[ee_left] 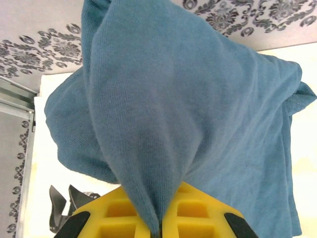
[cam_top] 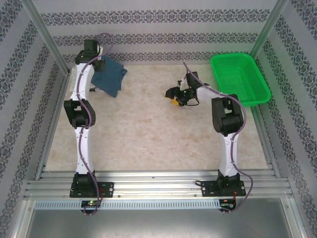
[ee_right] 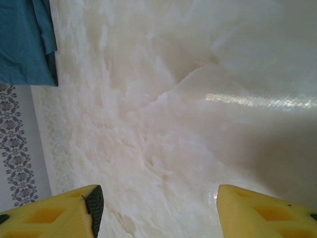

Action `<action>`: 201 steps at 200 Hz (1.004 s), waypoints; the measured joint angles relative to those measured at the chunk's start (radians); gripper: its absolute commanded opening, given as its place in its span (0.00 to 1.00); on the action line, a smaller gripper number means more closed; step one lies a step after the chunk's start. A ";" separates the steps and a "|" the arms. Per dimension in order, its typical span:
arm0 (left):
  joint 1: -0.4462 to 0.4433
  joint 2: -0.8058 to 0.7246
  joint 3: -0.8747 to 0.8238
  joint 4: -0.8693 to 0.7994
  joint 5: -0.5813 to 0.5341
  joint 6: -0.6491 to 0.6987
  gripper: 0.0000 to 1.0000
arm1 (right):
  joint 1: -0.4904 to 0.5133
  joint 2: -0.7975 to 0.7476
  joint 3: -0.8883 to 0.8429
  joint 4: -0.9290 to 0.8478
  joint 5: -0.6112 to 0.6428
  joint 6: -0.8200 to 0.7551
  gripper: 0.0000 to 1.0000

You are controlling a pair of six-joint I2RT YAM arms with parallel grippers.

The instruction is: Fold and stack the t-shirts

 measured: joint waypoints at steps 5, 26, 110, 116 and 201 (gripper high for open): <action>0.005 0.000 0.000 0.002 0.004 0.002 0.00 | 0.002 0.000 0.000 0.000 -0.001 0.000 0.63; 0.028 0.000 0.010 0.008 0.015 0.003 0.00 | 0.002 0.005 0.000 0.000 -0.005 -0.001 0.63; 0.149 0.035 0.042 0.074 0.076 0.002 0.00 | 0.033 0.051 0.040 -0.019 -0.013 -0.008 0.63; 0.151 0.051 0.047 0.086 0.081 0.002 0.00 | 0.036 0.054 0.044 -0.019 -0.013 -0.009 0.63; 0.167 0.181 0.050 0.134 0.059 -0.066 1.00 | 0.072 0.058 0.054 -0.043 -0.011 -0.033 0.64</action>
